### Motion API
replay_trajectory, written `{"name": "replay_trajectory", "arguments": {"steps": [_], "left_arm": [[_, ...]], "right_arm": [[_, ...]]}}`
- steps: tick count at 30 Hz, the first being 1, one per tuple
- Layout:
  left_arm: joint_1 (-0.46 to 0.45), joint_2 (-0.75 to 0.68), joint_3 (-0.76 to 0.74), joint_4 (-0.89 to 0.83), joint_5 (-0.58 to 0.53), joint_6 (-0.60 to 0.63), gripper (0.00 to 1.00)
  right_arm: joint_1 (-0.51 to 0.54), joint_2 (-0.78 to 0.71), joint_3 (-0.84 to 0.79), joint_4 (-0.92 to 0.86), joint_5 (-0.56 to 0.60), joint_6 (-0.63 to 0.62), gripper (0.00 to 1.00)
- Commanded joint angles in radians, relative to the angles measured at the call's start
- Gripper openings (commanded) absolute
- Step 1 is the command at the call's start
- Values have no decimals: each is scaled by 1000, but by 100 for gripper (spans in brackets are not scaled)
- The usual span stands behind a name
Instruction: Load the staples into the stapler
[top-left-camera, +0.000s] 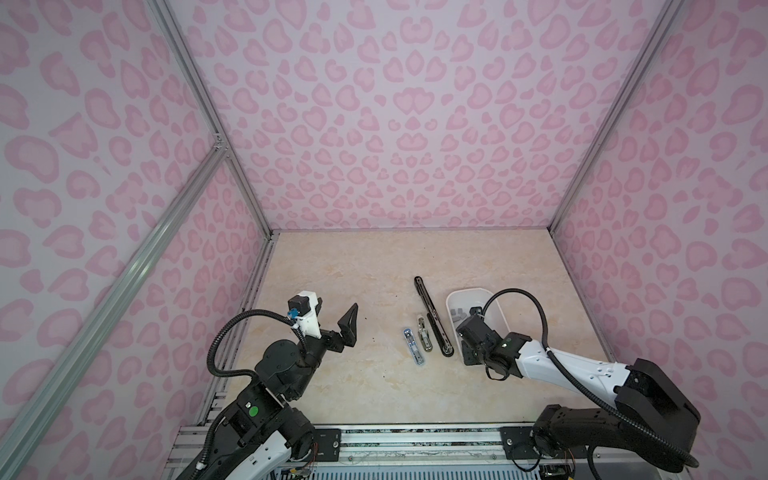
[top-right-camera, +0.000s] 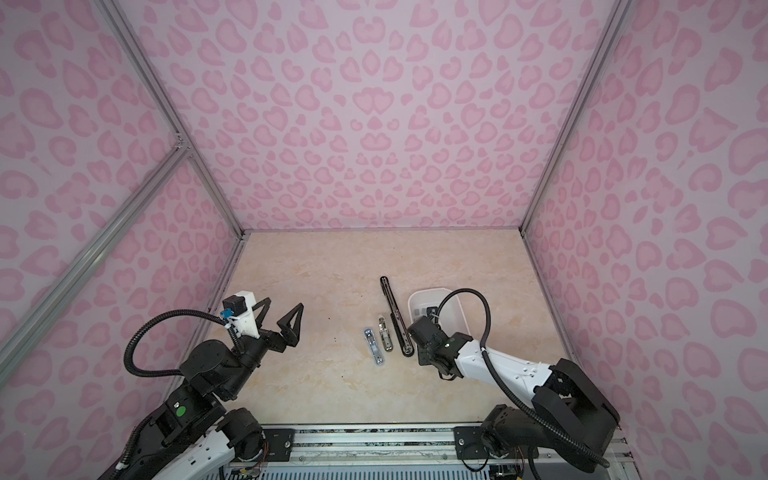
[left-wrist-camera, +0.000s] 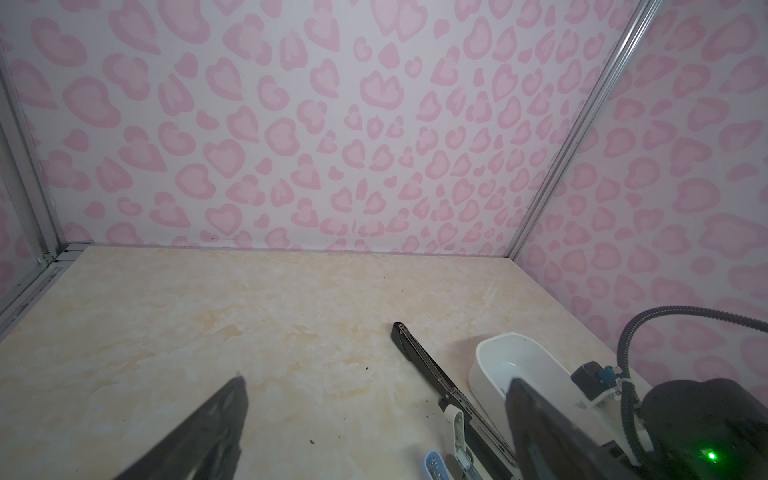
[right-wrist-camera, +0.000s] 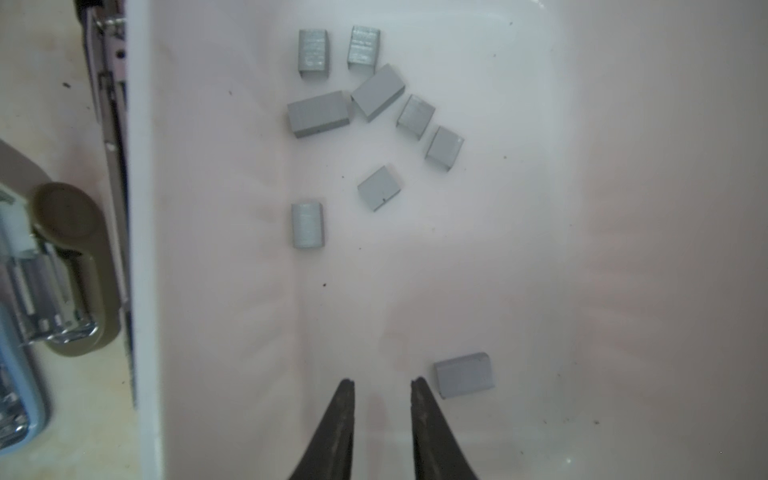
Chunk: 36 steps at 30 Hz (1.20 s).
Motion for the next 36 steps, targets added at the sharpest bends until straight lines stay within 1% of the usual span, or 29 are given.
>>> {"name": "replay_trajectory", "arguments": {"steps": [1,4,6,9,12,13,15,17,19,22,24,29,33,36], "left_arm": [[0,-6,-3,3,5,-12,97],[0,-10,-3,0,14,-15,97],[-1,-10,0,0,16,-14,97],[0,0,1,15,16,5,97],[0,35,9,41,1,36,97],[0,57,18,43,-12,41,97],[0,96,32,44,-25,48,97],[0,133,34,63,-22,59,97],[0,167,36,80,-18,75,97],[0,199,56,63,-34,86,97],[0,193,56,54,-39,80,98],[0,128,19,72,-20,62,97],[0,99,-2,75,-41,56,97],[0,111,-4,79,-67,63,97]], "right_arm": [[31,-2,-17,8,1,49,27],[38,-20,-18,4,27,54,27],[33,-45,-11,-14,69,57,28],[-7,-97,2,-25,105,47,30],[-68,-149,-8,36,98,20,32],[-86,-161,-19,80,100,11,32],[-125,-163,-29,143,69,-6,35],[-163,-140,-28,201,35,-24,37],[-186,-106,-11,236,10,-49,37],[-203,-34,49,217,-14,-98,38],[-213,8,75,206,-26,-113,38],[-215,87,89,229,-20,-119,38],[-216,149,116,247,-33,-124,38],[-216,196,138,264,-54,-125,36]]}}
